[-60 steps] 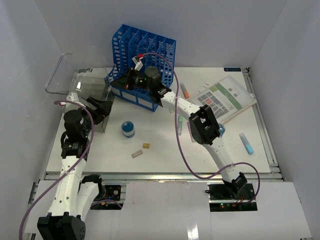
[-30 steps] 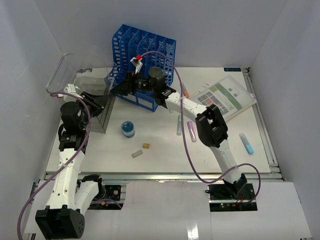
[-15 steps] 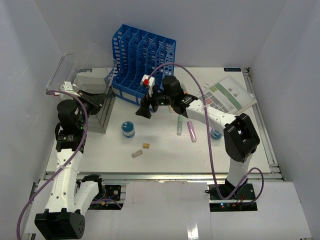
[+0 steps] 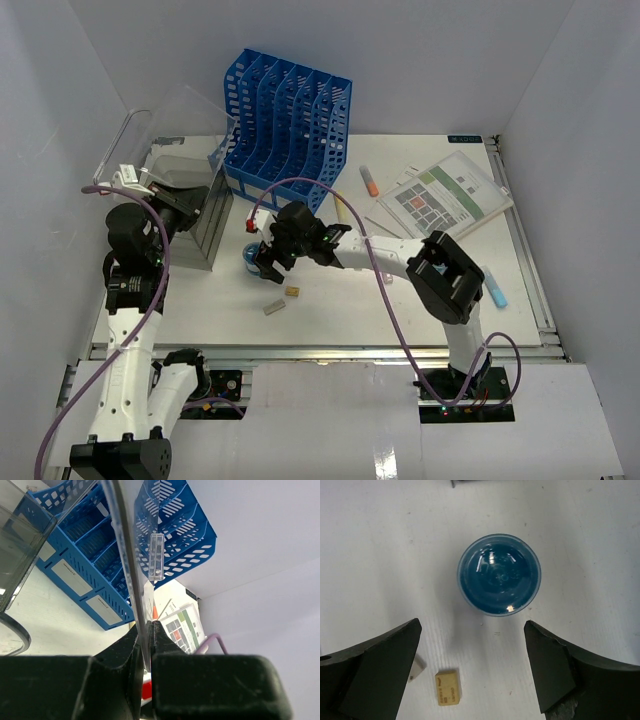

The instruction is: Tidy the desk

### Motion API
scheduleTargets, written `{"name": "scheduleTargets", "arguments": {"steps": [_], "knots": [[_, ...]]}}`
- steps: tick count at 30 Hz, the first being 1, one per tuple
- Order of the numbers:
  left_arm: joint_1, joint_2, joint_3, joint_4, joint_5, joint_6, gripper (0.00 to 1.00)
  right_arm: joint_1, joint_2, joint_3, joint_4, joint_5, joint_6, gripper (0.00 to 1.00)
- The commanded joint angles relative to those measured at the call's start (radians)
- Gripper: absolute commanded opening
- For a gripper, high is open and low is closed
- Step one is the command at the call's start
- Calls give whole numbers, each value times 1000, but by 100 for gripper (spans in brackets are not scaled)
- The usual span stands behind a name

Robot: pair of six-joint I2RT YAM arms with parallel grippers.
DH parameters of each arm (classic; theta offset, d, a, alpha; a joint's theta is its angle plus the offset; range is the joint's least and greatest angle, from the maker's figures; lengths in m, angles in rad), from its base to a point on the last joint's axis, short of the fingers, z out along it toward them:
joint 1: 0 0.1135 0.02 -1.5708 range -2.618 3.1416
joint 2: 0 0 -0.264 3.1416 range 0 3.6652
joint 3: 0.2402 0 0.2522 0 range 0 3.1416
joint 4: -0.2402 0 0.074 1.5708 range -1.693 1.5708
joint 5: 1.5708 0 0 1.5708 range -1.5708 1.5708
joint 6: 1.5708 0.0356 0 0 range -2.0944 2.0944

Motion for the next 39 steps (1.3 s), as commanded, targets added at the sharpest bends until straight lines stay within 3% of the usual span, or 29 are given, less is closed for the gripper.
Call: {"name": "scheduleTargets", "arguments": {"steps": [1, 17, 19, 22, 26, 32, 39], "knots": [[2, -32, 71, -29, 2, 21, 16, -2, 50, 94, 18, 53, -4, 90], [1, -44, 113, -85, -34, 55, 16, 40, 259, 321, -21, 67, -42, 93], [1, -48, 116, -94, -44, 62, 16, 40, 255, 317, -23, 58, -49, 68], [1, -56, 119, -104, -56, 67, 16, 41, 225, 300, -26, 54, -73, 43], [1, -53, 128, -112, -65, 73, 16, 40, 175, 274, -21, 52, -122, 19], [1, -55, 148, -108, -72, 65, 15, 40, 95, 270, 70, 16, -269, 8], [1, -22, 196, -97, -51, 53, 15, 43, 74, 291, 311, -36, -583, 8]]}}
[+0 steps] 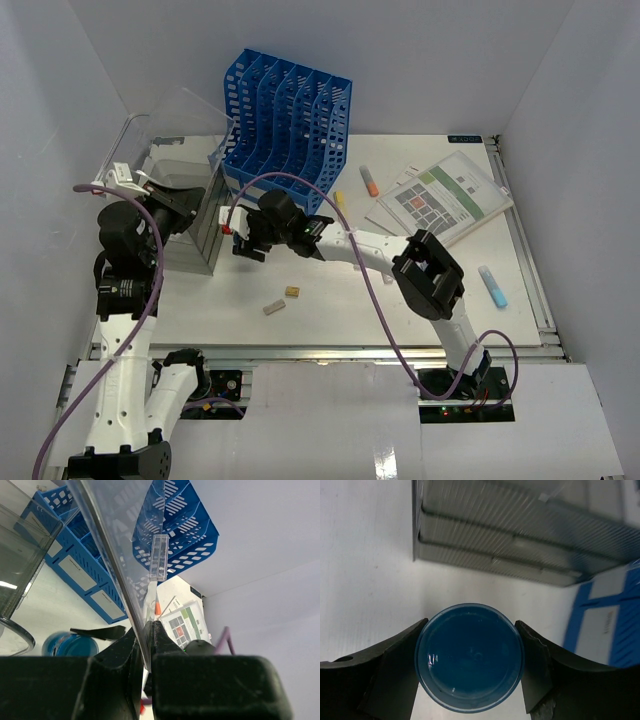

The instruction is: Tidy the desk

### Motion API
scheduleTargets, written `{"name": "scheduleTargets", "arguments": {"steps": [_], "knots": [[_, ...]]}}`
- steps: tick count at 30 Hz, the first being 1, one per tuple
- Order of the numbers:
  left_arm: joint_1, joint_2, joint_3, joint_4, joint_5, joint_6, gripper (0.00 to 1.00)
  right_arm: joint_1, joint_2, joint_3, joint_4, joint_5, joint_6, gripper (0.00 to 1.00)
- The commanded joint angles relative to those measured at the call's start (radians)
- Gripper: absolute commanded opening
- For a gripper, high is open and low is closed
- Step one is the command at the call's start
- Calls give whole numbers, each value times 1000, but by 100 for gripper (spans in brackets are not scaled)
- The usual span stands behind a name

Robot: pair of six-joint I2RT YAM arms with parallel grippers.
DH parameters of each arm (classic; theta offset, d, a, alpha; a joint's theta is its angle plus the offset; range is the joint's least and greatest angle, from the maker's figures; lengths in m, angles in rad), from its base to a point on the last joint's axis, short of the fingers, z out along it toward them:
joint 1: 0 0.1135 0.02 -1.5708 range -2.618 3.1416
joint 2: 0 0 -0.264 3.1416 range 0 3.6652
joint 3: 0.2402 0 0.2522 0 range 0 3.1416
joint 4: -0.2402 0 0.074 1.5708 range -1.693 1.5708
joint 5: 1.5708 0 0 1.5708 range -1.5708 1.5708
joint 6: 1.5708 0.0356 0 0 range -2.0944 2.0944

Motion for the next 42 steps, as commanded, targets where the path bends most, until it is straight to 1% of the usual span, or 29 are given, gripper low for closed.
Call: {"name": "scheduleTargets", "arguments": {"steps": [1, 2, 3, 4, 6, 8, 9, 11, 15, 17, 20, 24, 25, 27, 30, 33, 34, 35, 36, 37, 38, 39, 42], "knots": [[2, 0, 92, 66, -14, 22, 15, 3, -68, 8, 330, -56, -272, 8], [2, 0, 92, 70, -13, 18, 15, 3, -74, -21, 392, -65, -315, 8], [2, -1, 91, 76, -12, 13, 15, 4, -78, -46, 497, -73, -350, 8], [3, -1, 88, 80, -11, 9, 15, 4, -76, -70, 610, -78, -368, 8], [2, -1, 84, 88, -7, -2, 15, 6, -58, -107, 772, -85, -401, 8], [1, 0, 81, 93, -1, -9, 15, 13, -21, -112, 877, -68, -419, 8], [1, 2, 80, 97, 2, -18, 15, 17, 7, -106, 1007, -51, -422, 8], [3, 5, 85, 106, 11, -24, 15, 20, 82, -61, 1105, -16, -426, 8], [1, 8, 95, 116, 18, -30, 15, 23, 206, 80, 1172, 44, -408, 8], [1, 8, 97, 122, 22, -30, 15, 23, 265, 180, 1204, 52, -393, 8], [3, 7, 97, 126, 27, -33, 15, 27, 362, 280, 1227, 67, -369, 8], [1, -6, 94, 121, 29, -31, 15, 29, 489, 502, 1145, 111, -352, 11], [1, -9, 93, 121, 29, -32, 15, 28, 517, 557, 1126, 115, -343, 14], [1, -12, 90, 120, 31, -35, 15, 21, 561, 631, 1118, 99, -322, 25], [3, -15, 85, 126, 37, -41, 14, 18, 573, 615, 1147, 49, -328, 50], [1, -18, 86, 120, 36, -42, 14, 20, 583, 608, 1138, 52, -313, 68], [3, -18, 89, 119, 36, -42, 14, 18, 585, 607, 1131, 62, -304, 81], [2, -20, 89, 116, 35, -42, 14, 17, 587, 604, 1133, 66, -295, 88], [1, -21, 89, 113, 34, -41, 14, 16, 587, 600, 1135, 68, -287, 91], [1, -23, 89, 112, 32, -41, 14, 15, 583, 595, 1135, 66, -280, 93], [1, -24, 88, 111, 32, -41, 14, 13, 580, 587, 1134, 61, -274, 93], [1, -25, 85, 111, 33, -42, 14, 11, 577, 575, 1132, 52, -270, 90], [1, -24, 79, 109, 31, -45, 14, 11, 549, 523, 1155, 34, -259, 90]]}}
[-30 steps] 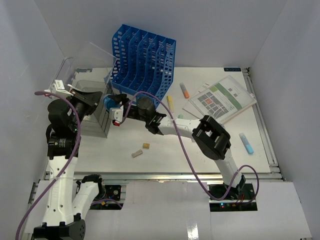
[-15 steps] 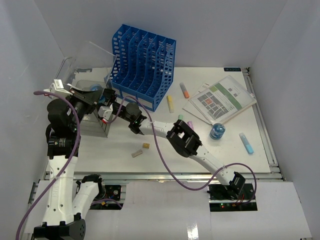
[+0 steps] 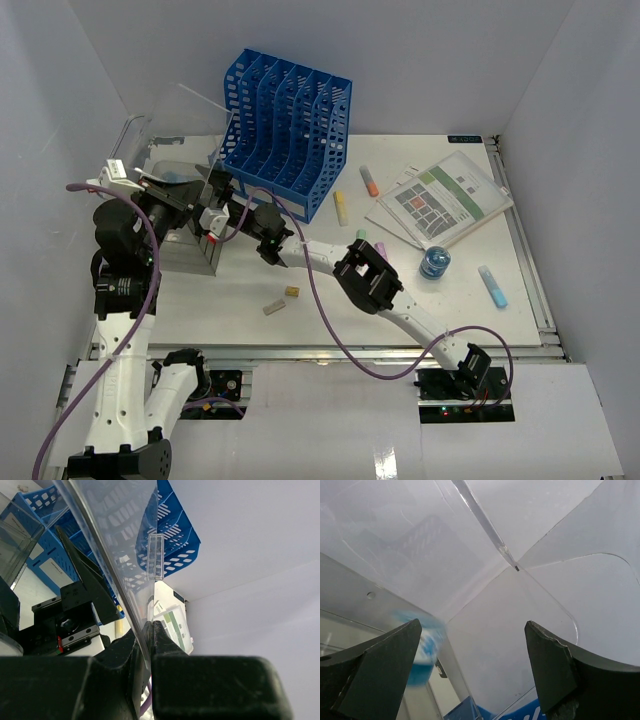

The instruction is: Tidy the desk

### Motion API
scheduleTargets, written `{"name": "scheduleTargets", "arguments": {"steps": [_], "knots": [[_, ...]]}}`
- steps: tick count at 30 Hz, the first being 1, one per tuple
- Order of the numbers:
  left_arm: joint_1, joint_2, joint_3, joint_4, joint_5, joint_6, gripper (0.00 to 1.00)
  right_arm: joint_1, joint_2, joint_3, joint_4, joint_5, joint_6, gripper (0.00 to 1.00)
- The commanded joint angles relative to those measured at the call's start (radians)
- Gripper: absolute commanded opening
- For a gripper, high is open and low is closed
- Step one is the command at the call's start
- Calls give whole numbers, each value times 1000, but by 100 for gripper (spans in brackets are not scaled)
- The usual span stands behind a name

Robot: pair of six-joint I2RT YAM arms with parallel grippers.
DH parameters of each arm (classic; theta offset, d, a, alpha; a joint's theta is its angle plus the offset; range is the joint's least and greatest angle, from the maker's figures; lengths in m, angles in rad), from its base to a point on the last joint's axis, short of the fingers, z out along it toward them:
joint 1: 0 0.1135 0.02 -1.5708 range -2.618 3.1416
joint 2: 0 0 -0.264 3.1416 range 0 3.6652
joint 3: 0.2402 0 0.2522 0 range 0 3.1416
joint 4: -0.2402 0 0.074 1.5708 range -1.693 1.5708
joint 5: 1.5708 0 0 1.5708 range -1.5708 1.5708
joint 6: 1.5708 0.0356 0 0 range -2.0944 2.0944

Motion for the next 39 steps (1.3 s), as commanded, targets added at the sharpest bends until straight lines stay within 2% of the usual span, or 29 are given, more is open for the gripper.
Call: {"name": "scheduleTargets", "arguments": {"steps": [1, 3, 5, 9, 16, 19, 21, 23, 31, 34, 35, 39], "knots": [[2, -36, 47, 87, 3, 35, 14, -3, -59, -62, 111, -24, 42, 90], [3, -33, 49, 82, 2, 41, 14, -3, -123, -125, 139, -52, 52, 90], [1, -33, 55, 79, 1, 43, 14, -5, -236, -276, 145, -95, 58, 90], [2, -33, 62, 69, -1, 56, 14, -6, -466, -557, 1, -187, 17, 90], [2, -45, 48, 66, 2, 61, 14, -26, -738, -863, -277, -66, -95, 90], [3, -49, 51, 62, 4, 67, 14, -37, -845, -890, -578, 11, -93, 90], [1, -53, 61, 35, 1, 87, 14, -70, -906, -837, -976, 45, -20, 94], [3, -57, 64, 26, -3, 101, 14, -123, -982, -864, -1193, 44, 71, 96], [3, -61, 48, 32, 13, 97, 14, -399, -1188, -1003, -1624, 93, 485, 91], [2, -66, 33, 38, 21, 92, 14, -479, -1315, -1119, -1644, 204, 515, 90], [1, -67, 24, 40, 19, 90, 14, -487, -1360, -1152, -1657, 285, 509, 90], [2, -72, 0, 48, 21, 84, 14, -539, -1431, -1190, -1695, 398, 466, 90]]}}
